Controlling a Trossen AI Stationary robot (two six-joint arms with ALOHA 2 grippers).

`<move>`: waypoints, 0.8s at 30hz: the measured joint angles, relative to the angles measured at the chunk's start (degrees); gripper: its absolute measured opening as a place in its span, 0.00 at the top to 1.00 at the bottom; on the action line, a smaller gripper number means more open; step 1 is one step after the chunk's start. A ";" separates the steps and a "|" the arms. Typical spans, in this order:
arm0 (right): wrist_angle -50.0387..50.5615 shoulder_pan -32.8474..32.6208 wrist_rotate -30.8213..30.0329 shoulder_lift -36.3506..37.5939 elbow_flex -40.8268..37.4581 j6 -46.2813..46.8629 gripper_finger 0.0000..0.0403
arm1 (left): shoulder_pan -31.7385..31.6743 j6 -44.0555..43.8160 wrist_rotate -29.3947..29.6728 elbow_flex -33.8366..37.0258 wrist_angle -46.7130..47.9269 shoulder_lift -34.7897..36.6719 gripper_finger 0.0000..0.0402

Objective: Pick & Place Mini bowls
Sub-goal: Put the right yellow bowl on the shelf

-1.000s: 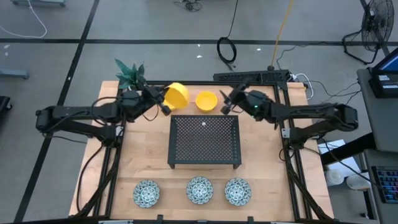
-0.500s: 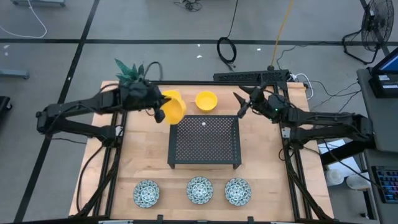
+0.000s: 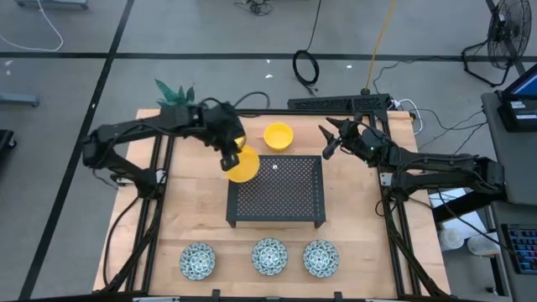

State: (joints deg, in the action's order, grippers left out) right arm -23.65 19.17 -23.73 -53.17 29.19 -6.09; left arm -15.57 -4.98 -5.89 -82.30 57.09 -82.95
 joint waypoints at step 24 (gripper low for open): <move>2.91 -0.07 0.05 0.07 -0.03 0.90 0.61 | -0.33 -0.77 3.43 -0.04 2.96 -6.55 0.95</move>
State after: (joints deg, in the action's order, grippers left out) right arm -20.74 19.09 -23.68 -53.10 29.16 -5.19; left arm -15.90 -5.75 -2.46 -82.35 60.05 -89.49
